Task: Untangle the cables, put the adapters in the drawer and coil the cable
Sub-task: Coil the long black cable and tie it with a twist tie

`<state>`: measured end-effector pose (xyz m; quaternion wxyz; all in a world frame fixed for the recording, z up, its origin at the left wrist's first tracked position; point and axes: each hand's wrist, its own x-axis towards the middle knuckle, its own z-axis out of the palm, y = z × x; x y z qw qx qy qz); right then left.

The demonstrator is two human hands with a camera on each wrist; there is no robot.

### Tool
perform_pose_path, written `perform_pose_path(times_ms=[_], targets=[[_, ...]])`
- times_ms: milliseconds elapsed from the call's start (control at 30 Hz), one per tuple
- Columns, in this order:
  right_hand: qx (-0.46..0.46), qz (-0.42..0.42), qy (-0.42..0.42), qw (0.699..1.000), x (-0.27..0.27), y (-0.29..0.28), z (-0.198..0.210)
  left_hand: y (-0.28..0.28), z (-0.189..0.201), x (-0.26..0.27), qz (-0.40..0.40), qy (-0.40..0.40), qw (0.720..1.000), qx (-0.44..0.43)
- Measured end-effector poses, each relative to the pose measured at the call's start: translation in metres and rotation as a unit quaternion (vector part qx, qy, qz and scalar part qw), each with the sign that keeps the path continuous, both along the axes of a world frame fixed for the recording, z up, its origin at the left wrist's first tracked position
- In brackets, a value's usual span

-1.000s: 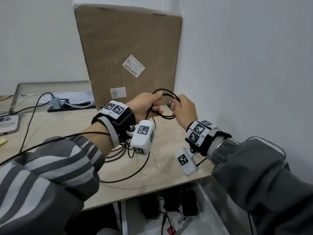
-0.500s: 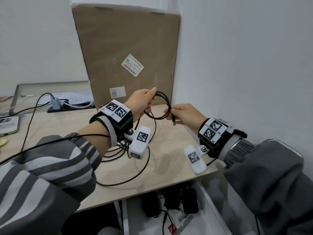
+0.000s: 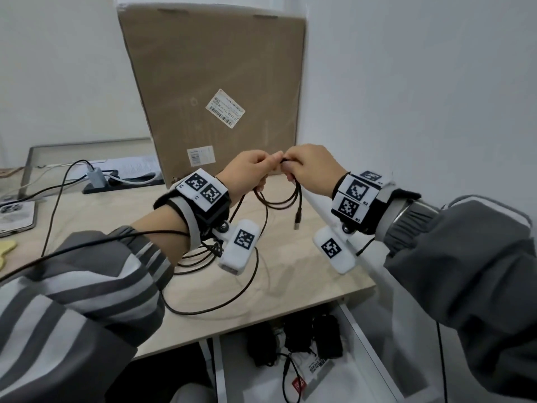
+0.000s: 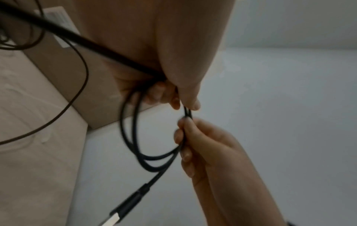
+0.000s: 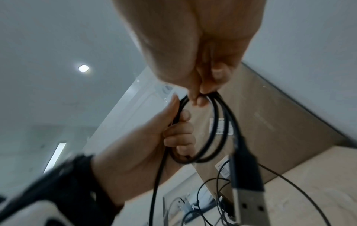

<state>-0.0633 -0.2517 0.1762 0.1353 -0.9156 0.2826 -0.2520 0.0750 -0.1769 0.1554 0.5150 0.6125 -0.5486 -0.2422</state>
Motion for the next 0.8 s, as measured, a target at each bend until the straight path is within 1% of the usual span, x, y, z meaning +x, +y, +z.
perform_pose_path(times_ms=[67,167,233,267,300,333,367,433,467,500,567,600,633,667,700,767,800], targets=[[0.077,-0.033,-0.117,0.990,-0.001,-0.001,-0.010,0.000,-0.006,0.002,-0.017,0.075,0.997,-0.010],[0.166,-0.074,-0.257,0.949,0.001,0.002,-0.026,-0.002,-0.013,0.002,-0.033,0.151,0.988,-0.012],[0.220,-0.083,-0.322,0.917,0.003,0.007,-0.034,-0.003,-0.015,-0.002,-0.032,0.195,0.980,-0.017],[0.239,-0.078,-0.326,0.911,0.004,0.008,-0.037,-0.004,-0.014,-0.004,-0.020,0.198,0.980,-0.020],[0.248,-0.069,-0.306,0.916,0.003,0.006,-0.040,-0.004,-0.013,-0.004,0.000,0.183,0.983,-0.024],[0.240,-0.058,-0.266,0.932,0.002,0.004,-0.041,-0.003,-0.011,-0.004,0.022,0.146,0.989,-0.027],[0.215,-0.047,-0.217,0.951,0.000,0.001,-0.040,-0.003,-0.010,-0.002,0.043,0.089,0.995,-0.028],[0.138,-0.021,-0.138,0.981,-0.006,-0.002,-0.034,-0.001,-0.006,-0.001,0.063,-0.068,0.996,-0.014],[0.086,-0.006,-0.115,0.990,-0.008,-0.002,-0.029,-0.001,-0.004,-0.004,0.052,-0.141,0.989,0.001],[0.032,0.010,-0.090,0.995,-0.010,-0.002,-0.022,-0.001,-0.003,-0.008,0.034,-0.192,0.981,0.011],[-0.055,0.031,0.010,0.998,-0.008,0.001,-0.011,-0.001,-0.001,-0.015,0.001,-0.242,0.970,0.021],[-0.083,0.034,0.071,0.993,-0.006,0.002,-0.007,-0.001,0.000,-0.018,-0.007,-0.255,0.966,0.027],[-0.099,0.034,0.112,0.988,-0.004,0.002,-0.005,-0.001,-0.001,-0.018,-0.010,-0.258,0.965,0.034],[-0.107,0.031,0.123,0.986,-0.004,0.002,-0.004,-0.001,-0.001,-0.018,-0.006,-0.245,0.969,0.038],[-0.109,0.024,0.108,0.988,-0.005,0.001,-0.005,0.000,-0.003,-0.016,0.000,-0.213,0.976,0.038],[-0.090,0.008,0.035,0.995,-0.007,-0.002,-0.009,0.003,-0.005,-0.011,0.011,-0.138,0.990,0.019],[-0.069,0.005,-0.004,0.998,-0.008,-0.004,-0.013,0.006,-0.005,-0.009,0.010,-0.121,0.993,0.011]])
